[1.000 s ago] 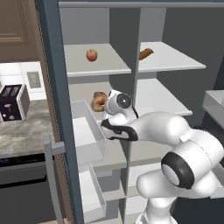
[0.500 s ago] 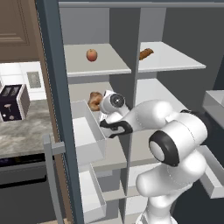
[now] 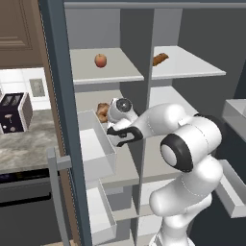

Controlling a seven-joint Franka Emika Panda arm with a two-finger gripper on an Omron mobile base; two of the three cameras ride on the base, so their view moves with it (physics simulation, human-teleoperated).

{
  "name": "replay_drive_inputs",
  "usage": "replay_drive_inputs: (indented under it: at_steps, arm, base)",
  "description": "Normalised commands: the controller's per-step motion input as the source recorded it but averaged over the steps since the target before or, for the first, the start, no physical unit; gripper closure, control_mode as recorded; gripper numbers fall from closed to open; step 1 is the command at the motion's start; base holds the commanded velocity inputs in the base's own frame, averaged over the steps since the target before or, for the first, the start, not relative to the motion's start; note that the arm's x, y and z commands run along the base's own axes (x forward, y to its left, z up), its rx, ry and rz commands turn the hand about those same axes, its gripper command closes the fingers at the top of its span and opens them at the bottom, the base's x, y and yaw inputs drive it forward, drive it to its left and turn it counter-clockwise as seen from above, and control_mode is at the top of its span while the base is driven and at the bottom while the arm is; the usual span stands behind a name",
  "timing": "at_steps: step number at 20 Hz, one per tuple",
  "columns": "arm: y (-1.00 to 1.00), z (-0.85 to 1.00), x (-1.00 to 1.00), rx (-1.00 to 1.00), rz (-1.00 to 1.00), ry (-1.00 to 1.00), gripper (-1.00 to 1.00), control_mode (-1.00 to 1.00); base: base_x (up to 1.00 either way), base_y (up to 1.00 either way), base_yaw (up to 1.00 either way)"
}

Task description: There's a chicken drumstick in the fridge that needs to be moved to the freezer for freezing. Pick up the chicken drumstick from the fridge, place it on any shelf in the freezer, and close the fridge and freezer doors when done.

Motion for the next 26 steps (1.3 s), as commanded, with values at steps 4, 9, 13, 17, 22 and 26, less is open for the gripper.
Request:
replay_drive_inputs:
  at_steps: [4, 9, 13, 17, 22, 26]
  arm:
    - [0.0, -0.07, 0.26, 0.0, 0.0, 0.13, 1.0, -1.0]
    - [0.0, -0.09, 0.23, 0.0, 0.0, 0.09, 1.0, -1.0]
    - [0.0, -0.05, 0.09, 0.0, 0.0, 0.0, 1.0, -1.0]
    - [0.0, -0.07, 0.14, 0.0, 0.0, 0.0, 1.0, -1.0]
    - [0.0, -0.01, 0.17, 0.0, 0.0, 0.0, 1.0, -1.0]
    - [0.0, -0.01, 0.26, 0.0, 0.0, 0.0, 1.0, -1.0]
  base:
    - [0.0, 0.0, 0.0]
    - [0.0, 0.0, 0.0]
    - [0.0, 0.0, 0.0]
    - [0.0, 0.0, 0.0]
    - [0.0, 0.0, 0.0]
    - [0.0, 0.0, 0.0]
